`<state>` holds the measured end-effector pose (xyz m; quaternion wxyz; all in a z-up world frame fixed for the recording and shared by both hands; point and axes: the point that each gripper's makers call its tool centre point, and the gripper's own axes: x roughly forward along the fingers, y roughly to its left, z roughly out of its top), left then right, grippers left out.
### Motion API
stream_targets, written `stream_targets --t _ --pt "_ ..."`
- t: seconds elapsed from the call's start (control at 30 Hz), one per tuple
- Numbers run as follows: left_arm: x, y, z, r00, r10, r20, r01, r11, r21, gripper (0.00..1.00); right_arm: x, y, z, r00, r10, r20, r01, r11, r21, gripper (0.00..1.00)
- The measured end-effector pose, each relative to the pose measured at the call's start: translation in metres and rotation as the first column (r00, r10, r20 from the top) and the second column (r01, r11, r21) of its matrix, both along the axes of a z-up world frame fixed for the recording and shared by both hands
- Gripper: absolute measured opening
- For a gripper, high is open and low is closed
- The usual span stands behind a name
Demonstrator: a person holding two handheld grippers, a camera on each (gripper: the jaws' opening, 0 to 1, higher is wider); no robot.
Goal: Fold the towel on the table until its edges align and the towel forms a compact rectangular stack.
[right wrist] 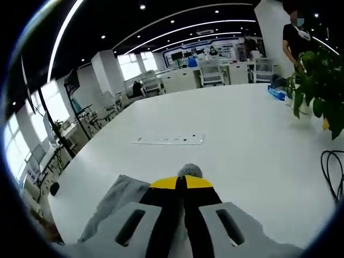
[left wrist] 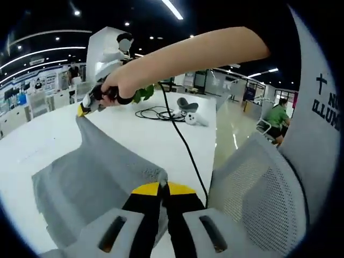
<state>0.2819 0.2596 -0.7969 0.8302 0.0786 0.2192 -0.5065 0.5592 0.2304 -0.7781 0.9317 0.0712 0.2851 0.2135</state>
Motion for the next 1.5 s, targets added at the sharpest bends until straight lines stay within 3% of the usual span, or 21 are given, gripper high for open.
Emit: stream_targets --t 0.23,0.5,1.07,1.5 --pt "-0.002 0.025 0.006 0.996 0.087 -0.026 -0.088 0.995 -0.049 0.03 0.024 0.021 -0.004 0.999 0.034 0.013 -0.034 0.999 0.000 0.01" --pt "-0.010 0.056 0.003 0.982 0.178 -0.068 -0.183 0.980 -0.079 0.03 0.027 0.056 -0.007 0.997 0.081 0.018 -0.081 0.997 -0.012 0.01" --pt "-0.021 0.108 0.007 0.951 0.290 -0.103 -0.301 0.948 -0.108 0.03 0.014 0.132 0.002 0.986 0.161 0.032 -0.160 0.987 -0.027 0.01" --pt "-0.021 0.147 -0.016 0.920 0.352 -0.174 -0.371 0.924 -0.091 0.03 0.008 0.164 -0.015 0.982 0.189 0.003 -0.189 0.981 -0.052 0.01"
